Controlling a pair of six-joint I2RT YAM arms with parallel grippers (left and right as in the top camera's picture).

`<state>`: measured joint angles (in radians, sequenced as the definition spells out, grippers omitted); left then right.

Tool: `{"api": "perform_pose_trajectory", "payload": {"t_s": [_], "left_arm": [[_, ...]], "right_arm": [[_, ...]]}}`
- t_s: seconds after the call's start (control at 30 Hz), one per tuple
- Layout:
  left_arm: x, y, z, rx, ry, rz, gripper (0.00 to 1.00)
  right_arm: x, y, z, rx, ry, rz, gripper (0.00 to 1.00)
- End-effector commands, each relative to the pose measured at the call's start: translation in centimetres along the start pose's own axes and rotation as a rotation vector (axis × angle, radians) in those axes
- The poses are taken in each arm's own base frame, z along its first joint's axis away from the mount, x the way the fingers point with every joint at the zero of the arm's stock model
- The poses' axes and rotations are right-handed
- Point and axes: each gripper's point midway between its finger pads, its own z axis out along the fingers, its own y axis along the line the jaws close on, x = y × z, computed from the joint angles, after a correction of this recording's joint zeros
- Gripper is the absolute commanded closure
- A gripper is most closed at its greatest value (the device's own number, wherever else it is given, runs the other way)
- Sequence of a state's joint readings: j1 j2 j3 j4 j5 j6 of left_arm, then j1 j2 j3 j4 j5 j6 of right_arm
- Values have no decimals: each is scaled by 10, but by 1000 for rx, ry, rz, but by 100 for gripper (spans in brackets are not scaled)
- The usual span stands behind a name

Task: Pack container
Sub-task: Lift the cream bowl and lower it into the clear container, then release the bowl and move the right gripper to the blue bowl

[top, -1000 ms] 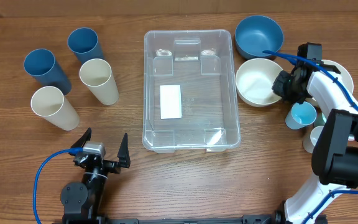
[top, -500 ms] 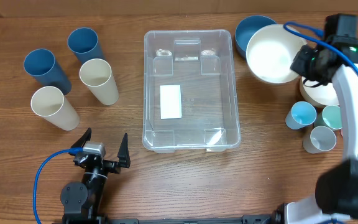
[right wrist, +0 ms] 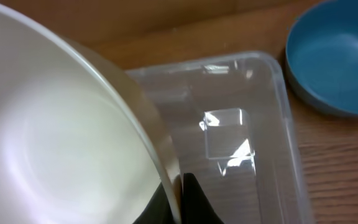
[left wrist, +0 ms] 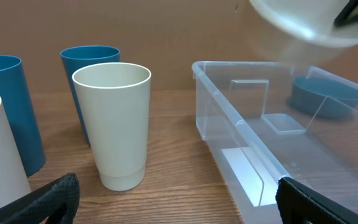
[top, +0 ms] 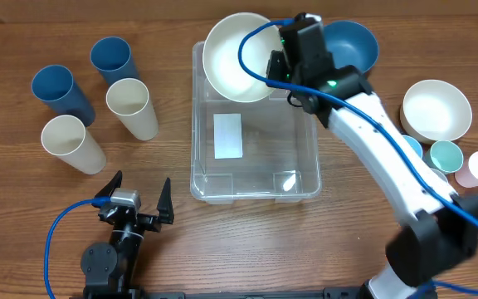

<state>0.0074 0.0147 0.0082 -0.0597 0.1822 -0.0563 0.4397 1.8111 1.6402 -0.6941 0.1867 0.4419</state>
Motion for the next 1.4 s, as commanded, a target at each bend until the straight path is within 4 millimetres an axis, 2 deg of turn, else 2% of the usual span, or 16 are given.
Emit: {"api": "perform_pose_trajectory", "payload": {"t_s": [0.0, 0.23, 0.47, 0.57, 0.7, 0.77, 0.87, 0.93, 1.0, 1.03, 1.07, 1.1, 1.17, 1.23, 1.3, 1.37], "left_arm": [[-1, 2, 0, -11, -8, -9, 0], [-1, 2, 0, -11, -8, -9, 0], [-1, 2, 0, -11, -8, -9, 0], [-1, 2, 0, -11, -8, -9, 0], [-1, 2, 0, -11, -7, -9, 0], [-1, 2, 0, -11, -8, -9, 0], [-1, 2, 0, -11, -8, -9, 0], [-1, 2, 0, -11, -8, -9, 0], [-1, 2, 0, -11, -7, -9, 0], [-1, 2, 0, -11, -7, -9, 0], [-1, 2, 0, -11, -8, -9, 0], [-1, 2, 0, -11, -8, -9, 0], [-1, 2, 0, -11, -8, -9, 0], [-1, 2, 0, -11, -7, -9, 0], [-1, 2, 0, -11, -7, -9, 0], [-1, 2, 0, -11, -7, -9, 0]], "right_arm": [[6, -4, 29, 33, 15, 17, 96], [39, -8, 78, 56, 102, 8, 96], [62, -12, 101, 69, 166, 2, 96], [66, -9, 106, 51, 179, 3, 84], [67, -4, 105, 17, 191, -23, 73], [64, -1, 100, 9, 202, -26, 70], [35, 17, 66, -29, 217, -71, 58], [2, 29, 26, -48, 201, -96, 56], [-30, 30, -14, -51, 161, -102, 55], [-46, 24, -28, -29, 125, -92, 54], [-58, 13, -33, 8, 93, -72, 54], [-70, -5, -34, 63, 60, -23, 48], [-87, -47, -25, 143, 26, 97, 46], [-102, -94, -9, 198, 2, 236, 46], [-108, -130, 9, 218, 2, 374, 46], [-95, -161, 44, 238, 55, 494, 47]]}}
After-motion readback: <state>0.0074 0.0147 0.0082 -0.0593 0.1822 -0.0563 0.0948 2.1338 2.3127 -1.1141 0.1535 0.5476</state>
